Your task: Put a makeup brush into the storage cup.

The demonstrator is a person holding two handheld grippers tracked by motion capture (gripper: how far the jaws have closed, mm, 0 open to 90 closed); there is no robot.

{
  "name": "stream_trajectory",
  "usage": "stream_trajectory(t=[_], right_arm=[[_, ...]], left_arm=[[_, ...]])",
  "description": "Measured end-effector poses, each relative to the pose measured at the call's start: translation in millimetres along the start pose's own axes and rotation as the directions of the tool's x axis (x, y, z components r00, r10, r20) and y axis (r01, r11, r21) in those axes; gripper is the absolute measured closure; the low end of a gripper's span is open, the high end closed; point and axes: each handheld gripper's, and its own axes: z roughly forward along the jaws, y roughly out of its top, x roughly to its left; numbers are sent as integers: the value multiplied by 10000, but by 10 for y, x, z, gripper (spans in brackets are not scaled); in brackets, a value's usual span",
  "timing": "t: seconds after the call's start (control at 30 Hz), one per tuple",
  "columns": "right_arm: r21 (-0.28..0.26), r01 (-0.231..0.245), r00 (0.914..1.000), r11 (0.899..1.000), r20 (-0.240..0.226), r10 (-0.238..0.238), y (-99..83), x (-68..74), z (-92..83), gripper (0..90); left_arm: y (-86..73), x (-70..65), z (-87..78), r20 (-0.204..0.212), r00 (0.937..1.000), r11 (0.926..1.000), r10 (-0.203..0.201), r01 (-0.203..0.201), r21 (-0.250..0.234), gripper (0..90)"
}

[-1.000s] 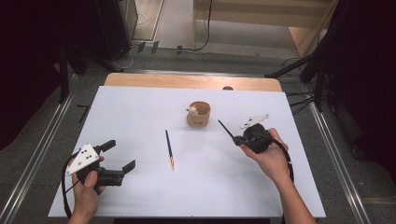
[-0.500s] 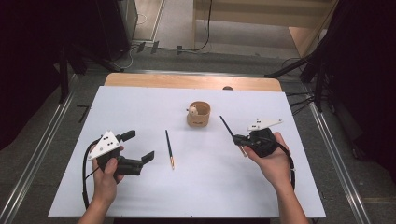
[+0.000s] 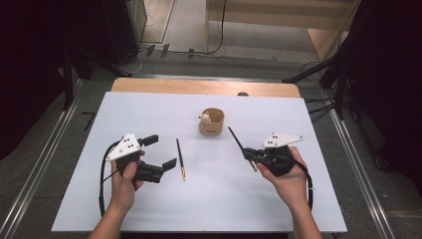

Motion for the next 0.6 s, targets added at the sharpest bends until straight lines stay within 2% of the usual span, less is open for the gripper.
stream_trajectory(t=[0.13,0.23,0.4,0.47,0.57,0.6], right_arm=[[-114,404,9985,9991,-377,-408,23,114,0,848],[-98,890,9942,9960,-592,-895,51,226,13,848],[-30,1488,9831,9889,-1070,-1483,101,400,64,848],[-18,1740,9776,9847,-1195,-1730,109,446,91,848],[67,2198,9649,9755,-1486,-2164,124,537,136,848],[114,2236,9640,9746,-1501,-2194,126,548,139,848]], left_arm=[[-11,-58,61,677,9977,9999,14,-25,167,31],[-8,-80,70,1533,9881,9999,-137,128,66,46],[-7,-151,116,1800,9837,9984,-2,-100,560,136],[-3,-165,136,2008,9796,9969,-127,-32,785,143],[0,-196,147,2107,9775,9959,-134,-59,907,195],[2,-206,155,2166,9762,9953,-145,-66,962,209]])
